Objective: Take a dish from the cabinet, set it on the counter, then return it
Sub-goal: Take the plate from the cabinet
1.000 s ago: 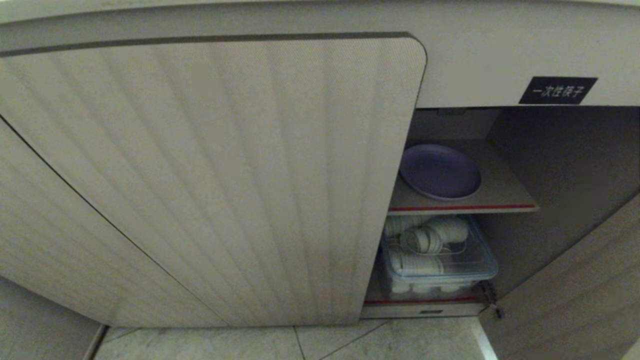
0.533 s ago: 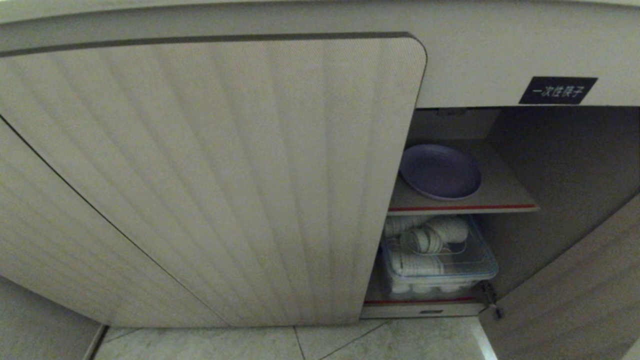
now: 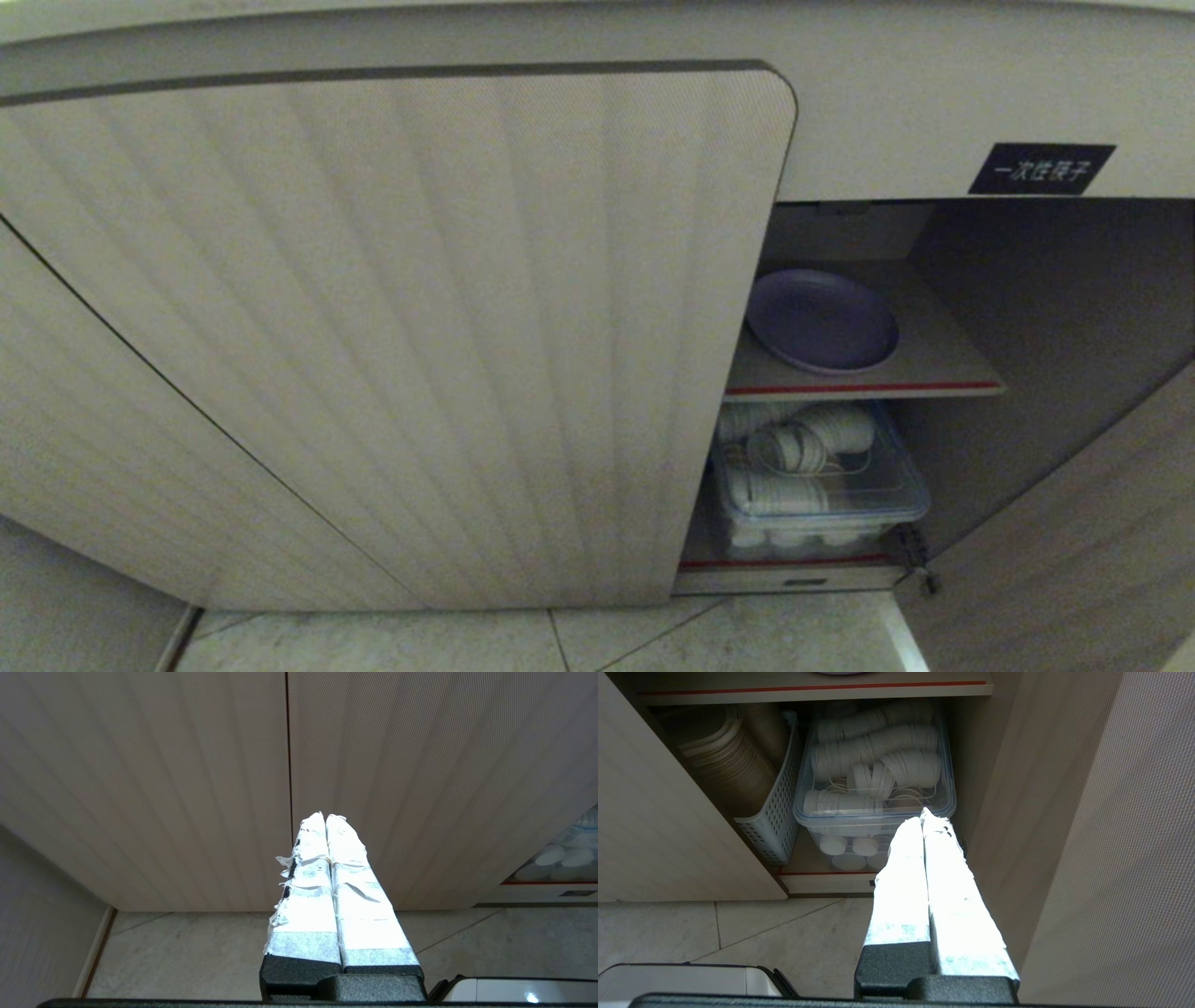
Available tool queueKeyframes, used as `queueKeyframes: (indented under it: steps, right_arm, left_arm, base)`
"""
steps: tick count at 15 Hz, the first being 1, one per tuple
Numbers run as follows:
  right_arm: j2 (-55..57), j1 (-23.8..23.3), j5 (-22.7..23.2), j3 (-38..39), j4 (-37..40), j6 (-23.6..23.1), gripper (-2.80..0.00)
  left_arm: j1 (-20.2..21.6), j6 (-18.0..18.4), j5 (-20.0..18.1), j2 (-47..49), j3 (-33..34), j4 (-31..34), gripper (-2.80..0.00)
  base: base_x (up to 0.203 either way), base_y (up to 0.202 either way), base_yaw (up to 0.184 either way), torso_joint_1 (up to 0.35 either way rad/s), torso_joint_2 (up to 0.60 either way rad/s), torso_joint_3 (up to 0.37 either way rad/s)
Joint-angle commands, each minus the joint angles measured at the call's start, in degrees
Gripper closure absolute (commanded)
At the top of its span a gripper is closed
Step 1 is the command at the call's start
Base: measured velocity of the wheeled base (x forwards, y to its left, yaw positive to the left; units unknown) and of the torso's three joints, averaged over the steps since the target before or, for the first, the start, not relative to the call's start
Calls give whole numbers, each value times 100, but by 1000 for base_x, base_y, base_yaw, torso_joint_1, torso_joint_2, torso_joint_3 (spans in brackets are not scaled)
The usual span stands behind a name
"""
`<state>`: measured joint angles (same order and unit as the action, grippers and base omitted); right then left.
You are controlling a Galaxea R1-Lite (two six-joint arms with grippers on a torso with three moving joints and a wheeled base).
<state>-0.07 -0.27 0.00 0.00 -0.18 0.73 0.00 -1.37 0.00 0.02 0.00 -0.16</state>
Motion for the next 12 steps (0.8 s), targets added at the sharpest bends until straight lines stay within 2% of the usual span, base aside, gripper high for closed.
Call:
queueKeyframes:
  steps: [1,12]
  right_arm:
    - [7,0,0,0,1,6,0]
    - [324,-8,9,-58,13,-240,0]
  left_arm:
    - [0,5,0,-2,0,-2,0]
    - [0,5,0,-2,0,-2,0]
  base:
    - [0,0,0,0,0,0]
    - [0,0,0,0,0,0]
